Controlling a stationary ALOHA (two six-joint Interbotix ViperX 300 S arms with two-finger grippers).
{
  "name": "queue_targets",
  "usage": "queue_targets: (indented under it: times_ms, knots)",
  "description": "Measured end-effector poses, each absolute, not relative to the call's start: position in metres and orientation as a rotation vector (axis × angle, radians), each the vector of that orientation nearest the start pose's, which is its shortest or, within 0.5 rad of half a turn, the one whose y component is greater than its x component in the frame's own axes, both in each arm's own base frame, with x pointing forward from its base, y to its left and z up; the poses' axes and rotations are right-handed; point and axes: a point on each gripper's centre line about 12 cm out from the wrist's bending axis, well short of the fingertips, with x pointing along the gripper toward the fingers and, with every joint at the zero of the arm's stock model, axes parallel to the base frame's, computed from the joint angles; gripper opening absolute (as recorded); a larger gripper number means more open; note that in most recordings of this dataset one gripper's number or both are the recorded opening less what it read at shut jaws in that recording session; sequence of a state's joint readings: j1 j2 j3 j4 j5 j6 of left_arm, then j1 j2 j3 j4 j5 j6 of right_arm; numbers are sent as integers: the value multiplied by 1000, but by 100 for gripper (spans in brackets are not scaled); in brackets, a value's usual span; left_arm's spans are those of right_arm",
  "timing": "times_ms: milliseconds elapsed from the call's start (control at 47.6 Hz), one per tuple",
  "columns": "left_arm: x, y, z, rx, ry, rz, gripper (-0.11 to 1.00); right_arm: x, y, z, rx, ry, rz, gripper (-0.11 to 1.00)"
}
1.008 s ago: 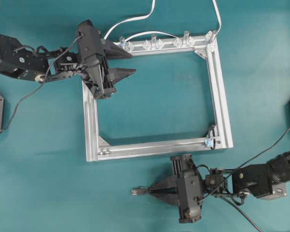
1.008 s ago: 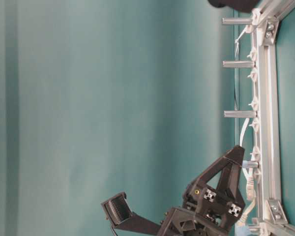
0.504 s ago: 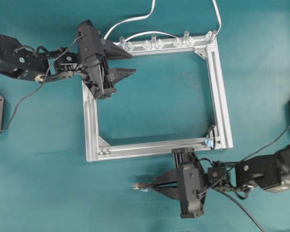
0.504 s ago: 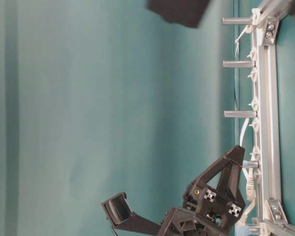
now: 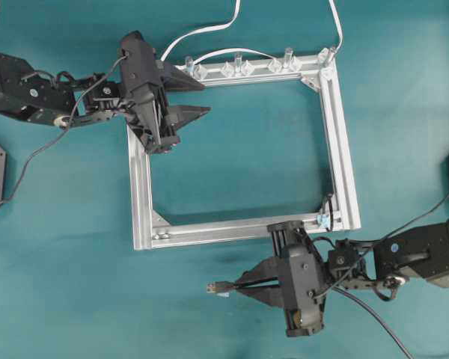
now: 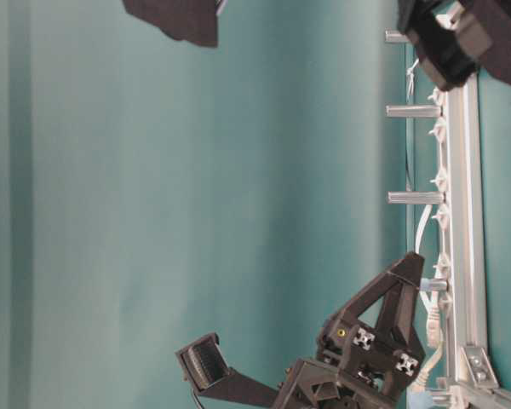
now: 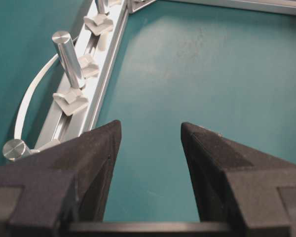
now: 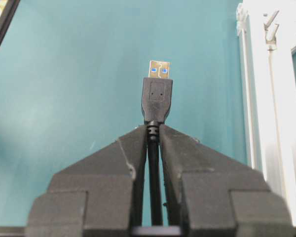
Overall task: Insert the wire through the string loop located on the right side.
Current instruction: 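Lift the cable and carry it right toward the black zip-tie loop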
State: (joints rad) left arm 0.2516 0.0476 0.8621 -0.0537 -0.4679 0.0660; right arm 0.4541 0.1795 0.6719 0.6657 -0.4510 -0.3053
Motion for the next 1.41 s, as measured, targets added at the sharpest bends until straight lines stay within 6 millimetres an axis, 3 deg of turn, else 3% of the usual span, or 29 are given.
queue_targets:
  times_ms: [756,987,1407]
  knots:
    - [351,93,142,-31,428,268,52,382,148,129,130,501,102,12]
    - [345,90,141,-36,457,263,52,361,144,130,119,516,115,12]
    - [344,69,135,-33,533,201,52,291,138,133,133,566,154,12]
